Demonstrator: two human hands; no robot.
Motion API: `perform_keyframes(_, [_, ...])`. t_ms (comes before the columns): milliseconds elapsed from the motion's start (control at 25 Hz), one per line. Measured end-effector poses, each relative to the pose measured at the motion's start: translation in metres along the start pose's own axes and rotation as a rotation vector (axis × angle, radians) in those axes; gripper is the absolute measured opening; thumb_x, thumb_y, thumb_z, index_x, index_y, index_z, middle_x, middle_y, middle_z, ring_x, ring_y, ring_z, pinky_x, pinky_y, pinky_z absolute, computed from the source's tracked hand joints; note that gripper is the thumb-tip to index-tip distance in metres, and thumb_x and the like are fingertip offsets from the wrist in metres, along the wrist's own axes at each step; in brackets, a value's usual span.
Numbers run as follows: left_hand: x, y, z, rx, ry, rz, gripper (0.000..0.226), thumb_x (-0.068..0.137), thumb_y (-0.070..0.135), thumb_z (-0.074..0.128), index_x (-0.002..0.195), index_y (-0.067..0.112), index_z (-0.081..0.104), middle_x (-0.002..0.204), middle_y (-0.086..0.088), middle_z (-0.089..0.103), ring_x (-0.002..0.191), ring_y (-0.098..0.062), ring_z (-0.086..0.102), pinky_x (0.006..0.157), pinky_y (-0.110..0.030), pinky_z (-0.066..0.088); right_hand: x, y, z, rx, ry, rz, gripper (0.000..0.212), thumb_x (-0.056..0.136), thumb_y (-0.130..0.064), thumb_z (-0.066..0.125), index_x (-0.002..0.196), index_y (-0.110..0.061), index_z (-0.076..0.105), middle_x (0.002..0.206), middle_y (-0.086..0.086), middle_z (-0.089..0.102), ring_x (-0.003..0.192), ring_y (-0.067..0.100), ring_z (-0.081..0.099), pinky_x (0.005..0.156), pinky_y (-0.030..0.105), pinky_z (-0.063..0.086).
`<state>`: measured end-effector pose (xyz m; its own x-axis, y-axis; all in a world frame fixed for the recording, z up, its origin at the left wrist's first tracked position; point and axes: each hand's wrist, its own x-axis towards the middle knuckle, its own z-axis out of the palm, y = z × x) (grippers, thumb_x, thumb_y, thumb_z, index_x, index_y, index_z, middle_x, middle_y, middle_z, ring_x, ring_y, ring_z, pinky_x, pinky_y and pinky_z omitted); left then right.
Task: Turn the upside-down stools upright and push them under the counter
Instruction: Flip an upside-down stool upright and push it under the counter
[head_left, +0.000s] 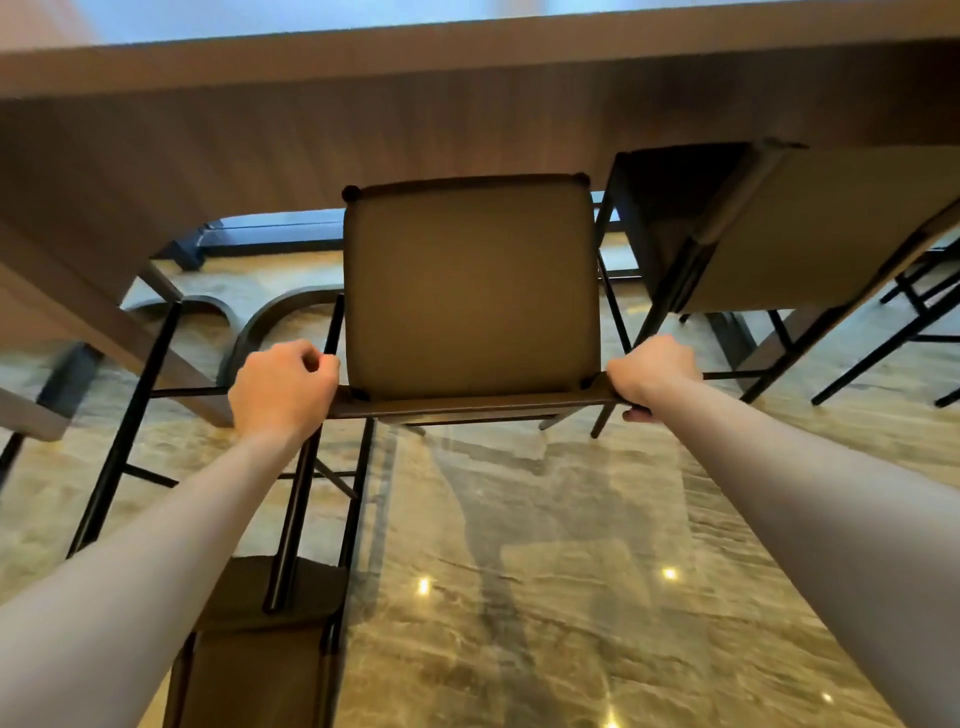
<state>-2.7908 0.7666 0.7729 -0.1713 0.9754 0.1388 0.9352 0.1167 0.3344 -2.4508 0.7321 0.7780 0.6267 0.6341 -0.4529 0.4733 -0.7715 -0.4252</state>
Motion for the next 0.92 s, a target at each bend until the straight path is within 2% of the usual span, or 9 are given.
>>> perform_keyframes(80, [0.014, 0.005, 0.000, -0.006, 0.048, 0.038, 0.035, 0.090, 0.033, 0.051, 0.059, 0.017, 0.055, 0.054, -0.002, 0.054, 0.052, -0.018, 0.048, 0.048, -0.025, 0.028, 0.009, -0.013, -0.002, -0.044, 0.092, -0.028, 0.016, 0.084, -0.020, 0.058, 0.082, -0.005, 0.065, 0.081, 0.011, 0.068, 0.041, 0.026, 0.066, 0.054, 0.035, 0.061])
perform_keyframes(240, [0.045, 0.018, -0.002, -0.032, 0.061, 0.099, 0.040, 0.092, 0.032, 0.051, 0.054, 0.020, 0.051, 0.049, 0.003, 0.050, 0.048, -0.013, 0.046, 0.047, -0.022, 0.026, 0.024, -0.041, -0.011, -0.026, 0.181, -0.062, 0.023, 0.086, -0.028, 0.057, 0.075, -0.008, 0.061, 0.072, 0.009, 0.068, 0.043, 0.027, 0.066, 0.052, 0.033, 0.060])
perform_keyframes(360, [0.075, 0.031, -0.003, -0.058, 0.081, 0.129, 0.042, 0.093, 0.029, 0.052, 0.053, 0.023, 0.047, 0.048, 0.004, 0.046, 0.047, -0.010, 0.042, 0.048, -0.020, 0.024, 0.039, -0.067, -0.020, 0.009, 0.211, -0.085, 0.028, 0.089, -0.034, 0.055, 0.079, -0.008, 0.060, 0.075, 0.009, 0.066, 0.051, 0.027, 0.067, 0.053, 0.035, 0.061])
perform_keyframes(440, [0.096, 0.037, -0.002, -0.069, 0.069, 0.134, 0.042, 0.094, 0.031, 0.051, 0.054, 0.021, 0.051, 0.049, 0.002, 0.048, 0.047, -0.013, 0.044, 0.048, -0.021, 0.025, 0.050, -0.082, -0.026, 0.021, 0.205, -0.096, 0.030, 0.091, -0.037, 0.054, 0.082, -0.009, 0.060, 0.076, 0.008, 0.066, 0.052, 0.028, 0.067, 0.050, 0.033, 0.059])
perform_keyframes(560, [0.132, 0.048, 0.000, -0.047, 0.081, 0.144, 0.045, 0.094, 0.032, 0.050, 0.053, 0.015, 0.058, 0.046, -0.001, 0.049, 0.044, -0.015, 0.043, 0.047, -0.021, 0.026, 0.071, -0.109, -0.033, 0.017, 0.233, -0.112, 0.032, 0.093, -0.037, 0.052, 0.086, -0.008, 0.062, 0.067, 0.007, 0.060, 0.045, 0.024, 0.063, 0.041, 0.023, 0.050])
perform_keyframes(680, [0.172, 0.059, 0.003, -0.032, 0.036, 0.148, 0.049, 0.094, 0.036, 0.049, 0.052, 0.014, 0.061, 0.046, -0.003, 0.051, 0.044, -0.018, 0.047, 0.046, -0.021, 0.030, 0.096, -0.137, -0.038, 0.000, 0.255, -0.122, 0.032, 0.093, -0.037, 0.053, 0.091, -0.007, 0.064, 0.068, 0.007, 0.061, 0.044, 0.022, 0.059, 0.038, 0.019, 0.039])
perform_keyframes(800, [0.209, 0.070, 0.004, 0.013, -0.020, 0.131, 0.050, 0.095, 0.038, 0.048, 0.053, 0.015, 0.064, 0.048, -0.003, 0.053, 0.048, -0.019, 0.049, 0.047, -0.022, 0.030, 0.119, -0.164, -0.042, -0.008, 0.236, -0.106, 0.026, 0.091, -0.032, 0.056, 0.094, -0.008, 0.063, 0.075, 0.011, 0.066, 0.047, 0.027, 0.065, 0.045, 0.028, 0.056])
perform_keyframes(920, [0.240, 0.082, 0.006, 0.050, -0.073, 0.092, 0.049, 0.095, 0.041, 0.049, 0.058, 0.016, 0.069, 0.051, 0.000, 0.052, 0.050, -0.015, 0.045, 0.047, -0.023, 0.025, 0.139, -0.187, -0.048, -0.026, 0.235, -0.072, 0.023, 0.088, -0.030, 0.056, 0.092, -0.008, 0.063, 0.067, 0.012, 0.064, 0.040, 0.029, 0.064, 0.047, 0.035, 0.059])
